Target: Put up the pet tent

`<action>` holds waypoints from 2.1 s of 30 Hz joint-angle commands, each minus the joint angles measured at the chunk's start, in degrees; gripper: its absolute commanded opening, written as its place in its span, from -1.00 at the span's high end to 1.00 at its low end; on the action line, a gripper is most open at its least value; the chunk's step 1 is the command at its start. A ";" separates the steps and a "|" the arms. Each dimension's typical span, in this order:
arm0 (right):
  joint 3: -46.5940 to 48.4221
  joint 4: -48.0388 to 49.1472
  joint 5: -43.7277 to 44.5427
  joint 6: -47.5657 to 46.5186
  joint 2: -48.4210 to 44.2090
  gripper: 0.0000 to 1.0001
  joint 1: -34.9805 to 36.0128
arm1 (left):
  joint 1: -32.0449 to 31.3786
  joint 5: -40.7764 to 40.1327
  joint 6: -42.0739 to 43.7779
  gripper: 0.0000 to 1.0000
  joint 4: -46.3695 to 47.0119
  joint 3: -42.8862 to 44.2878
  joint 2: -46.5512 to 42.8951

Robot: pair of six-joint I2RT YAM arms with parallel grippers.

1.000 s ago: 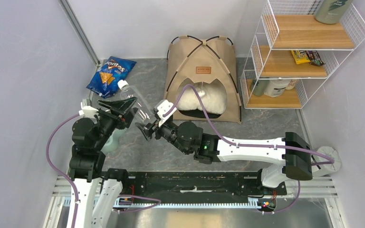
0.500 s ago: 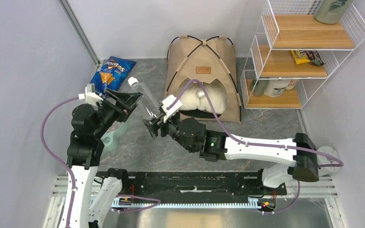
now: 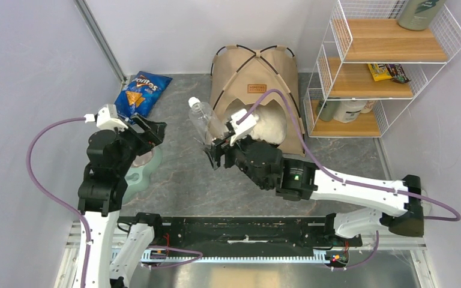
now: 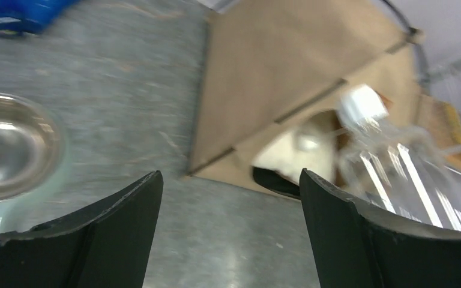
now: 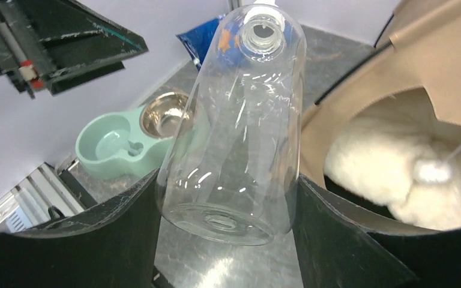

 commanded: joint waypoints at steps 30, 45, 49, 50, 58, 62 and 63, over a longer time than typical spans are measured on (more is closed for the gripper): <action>-10.09 -20.99 -7.25 16.41 -21.96 0.10 -0.16 | 9.55 -24.75 -4.63 -0.78 25.59 -8.51 51.95; -11.10 -21.05 -5.53 15.82 -21.42 0.08 -0.16 | 5.18 -22.65 -26.48 -0.69 29.70 -6.79 57.63; -10.92 -21.45 -5.56 15.53 -20.64 0.07 -0.17 | 0.47 -24.69 -33.77 -0.68 28.95 -3.30 60.31; -10.94 -21.54 -5.53 15.53 -20.46 0.07 -0.15 | -0.65 -25.33 -35.32 -0.68 28.72 -1.98 61.13; -10.53 -23.42 -6.33 16.57 -18.99 0.06 -0.16 | -6.68 -32.45 -36.93 -0.68 23.21 9.44 65.11; -10.02 -25.26 -9.16 18.01 -18.81 0.08 -0.17 | -6.83 -36.70 -29.96 -0.68 22.14 8.22 58.64; -9.82 -26.01 -10.13 18.35 -18.64 0.09 -0.17 | -6.82 -37.40 -27.89 -0.68 22.18 7.40 56.26</action>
